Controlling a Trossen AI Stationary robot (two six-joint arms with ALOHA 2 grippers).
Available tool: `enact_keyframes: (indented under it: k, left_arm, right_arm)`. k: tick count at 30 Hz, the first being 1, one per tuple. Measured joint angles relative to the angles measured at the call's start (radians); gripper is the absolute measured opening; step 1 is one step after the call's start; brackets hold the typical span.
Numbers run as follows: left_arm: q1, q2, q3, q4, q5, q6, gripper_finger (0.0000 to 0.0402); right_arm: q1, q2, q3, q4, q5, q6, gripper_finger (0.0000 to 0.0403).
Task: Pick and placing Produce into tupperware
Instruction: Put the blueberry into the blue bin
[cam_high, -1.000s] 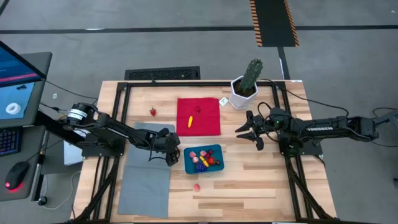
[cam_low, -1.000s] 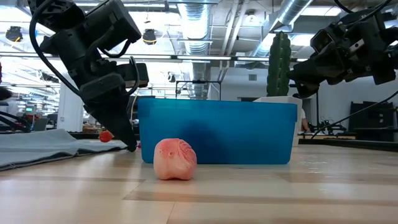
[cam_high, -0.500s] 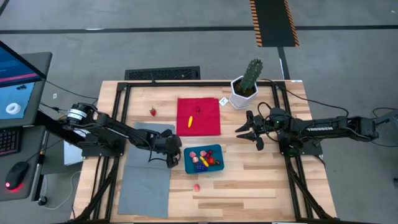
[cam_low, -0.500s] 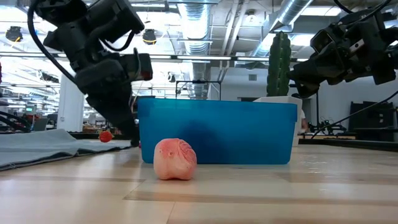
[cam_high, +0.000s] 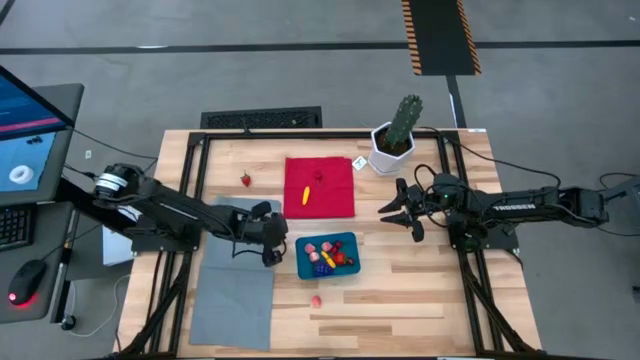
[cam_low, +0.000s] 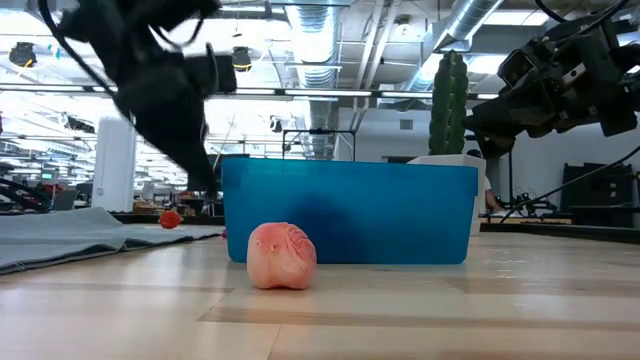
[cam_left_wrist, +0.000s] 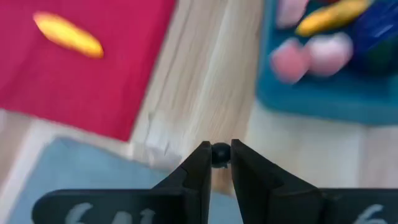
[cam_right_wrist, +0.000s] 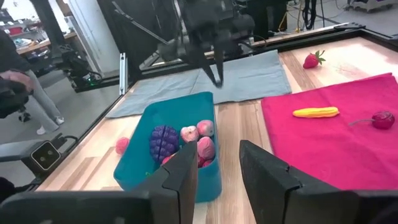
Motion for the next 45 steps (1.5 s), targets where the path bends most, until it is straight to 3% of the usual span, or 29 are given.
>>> enact_keyframes:
  k: [12,20,27,37,42,45]
  left_arm:
    - [-0.062,-0.44,-0.079,0.071,-0.121,0.095,0.0045]
    - [-0.062,-0.768,-0.226,0.191,-0.055,0.161,0.0045]
    - [-0.062,-0.982,-0.358,0.241,-0.04,0.154,0.0045]
    - [-0.063,-1.201,-0.6,0.527,-0.087,0.006,0.0045]
    - [-0.062,-1.22,-0.707,0.685,-0.18,-0.213,0.0045]
    - [-0.064,-1.214,-0.71,0.666,-0.26,-0.36,0.0045]
  right_arm:
    - [0.009,0.0,0.0,-0.006,0.0,0.006,0.0145]
    - [0.013,0.0,0.0,-0.006,0.0,0.006,0.0143]
    - [0.013,0.0,0.0,0.002,0.0,0.006,0.0146]
    - [0.013,0.0,0.0,0.009,0.0,0.007,0.0142]
    - [0.013,0.0,0.0,0.008,0.0,0.017,0.0146]
    - [0.013,0.0,0.0,0.008,0.0,0.033,0.0146]
